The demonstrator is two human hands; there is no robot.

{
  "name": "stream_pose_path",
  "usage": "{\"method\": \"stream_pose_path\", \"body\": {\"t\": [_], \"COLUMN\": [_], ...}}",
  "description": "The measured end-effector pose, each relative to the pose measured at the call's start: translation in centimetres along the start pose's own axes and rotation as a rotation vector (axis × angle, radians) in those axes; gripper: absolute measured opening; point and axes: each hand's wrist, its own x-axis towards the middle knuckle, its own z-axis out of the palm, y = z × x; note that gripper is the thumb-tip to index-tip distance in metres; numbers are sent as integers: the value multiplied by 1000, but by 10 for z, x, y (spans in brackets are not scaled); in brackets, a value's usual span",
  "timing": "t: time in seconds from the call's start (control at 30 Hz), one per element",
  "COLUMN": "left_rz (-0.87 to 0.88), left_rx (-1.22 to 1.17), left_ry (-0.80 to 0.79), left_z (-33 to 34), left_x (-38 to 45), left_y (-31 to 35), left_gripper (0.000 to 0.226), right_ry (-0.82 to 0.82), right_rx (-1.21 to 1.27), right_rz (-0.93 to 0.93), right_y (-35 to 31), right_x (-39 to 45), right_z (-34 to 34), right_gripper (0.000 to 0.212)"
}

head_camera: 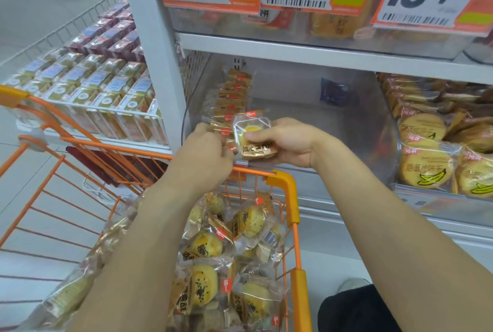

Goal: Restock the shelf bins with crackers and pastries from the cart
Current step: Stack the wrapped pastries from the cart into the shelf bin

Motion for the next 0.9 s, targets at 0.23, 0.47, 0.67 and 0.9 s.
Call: {"method": "stream_pose_path", "body": {"t": [0.23,0.47,0.67,0.9], "left_rz": [-44,50,238,205], "left_rx": [102,17,102,127], "left_ry": [54,140,-55,-64], "left_z": [4,13,26,26], "left_x": [-4,-4,-4,-5], "left_y": [11,14,14,16], "left_gripper": [34,36,46,55], "right_ry": [314,525,627,882], "right_rx": [-16,-83,63,-189], "right_rz": [-62,-103,-168,-274], "right_y": [-10,-9,4,1], "right_x": [4,61,124,124], "right_z": [-35,-45,-63,-50], "right_gripper": [22,33,48,35]}}
